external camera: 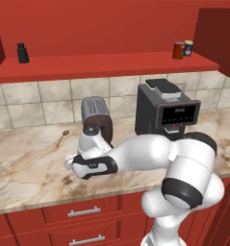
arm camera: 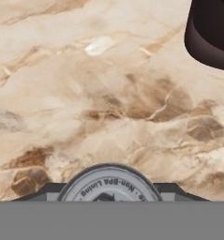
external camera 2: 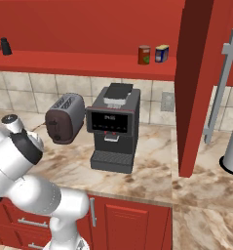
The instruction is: Pick the cans from the counter and place them in their designated side in the cabinet.
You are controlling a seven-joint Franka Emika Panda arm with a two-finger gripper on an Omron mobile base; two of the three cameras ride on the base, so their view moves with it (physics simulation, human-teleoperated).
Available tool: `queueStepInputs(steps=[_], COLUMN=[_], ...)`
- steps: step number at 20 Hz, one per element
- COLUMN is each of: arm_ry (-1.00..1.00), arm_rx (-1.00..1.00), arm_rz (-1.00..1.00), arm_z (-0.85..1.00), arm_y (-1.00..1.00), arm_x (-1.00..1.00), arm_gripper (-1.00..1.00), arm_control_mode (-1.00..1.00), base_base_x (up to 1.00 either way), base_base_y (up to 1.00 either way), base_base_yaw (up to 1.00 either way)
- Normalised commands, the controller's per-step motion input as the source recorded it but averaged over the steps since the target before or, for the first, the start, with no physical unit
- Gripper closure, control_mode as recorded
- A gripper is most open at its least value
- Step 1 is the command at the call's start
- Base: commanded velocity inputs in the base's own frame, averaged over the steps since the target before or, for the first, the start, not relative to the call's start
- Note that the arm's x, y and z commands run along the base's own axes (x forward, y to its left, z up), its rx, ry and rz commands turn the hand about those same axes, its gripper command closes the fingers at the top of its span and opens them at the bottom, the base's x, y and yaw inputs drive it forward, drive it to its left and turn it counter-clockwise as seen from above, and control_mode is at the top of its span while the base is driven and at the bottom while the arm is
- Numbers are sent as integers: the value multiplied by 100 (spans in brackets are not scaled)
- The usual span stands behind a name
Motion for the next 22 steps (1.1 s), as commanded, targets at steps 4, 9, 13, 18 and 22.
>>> queueStepInputs(steps=[4, 9, 13, 18, 22], arm_ry=[0, 0, 0, -2, -3], arm_rx=[0, 0, 0, 0, 0], arm_rz=[0, 0, 0, 0, 0], arm_z=[25, 36, 43, 43, 45], arm_y=[-10, -12, -10, -11, -14], arm_x=[-7, -4, -2, 0, -2], arm_gripper=[100, 100, 100, 100, 100], arm_control_mode=[-100, -100, -100, -100, -100], base_base_x=[0, 0, 0, 0, 0], base_base_y=[0, 0, 0, 0, 0], base_base_yaw=[0, 0, 0, 0, 0])
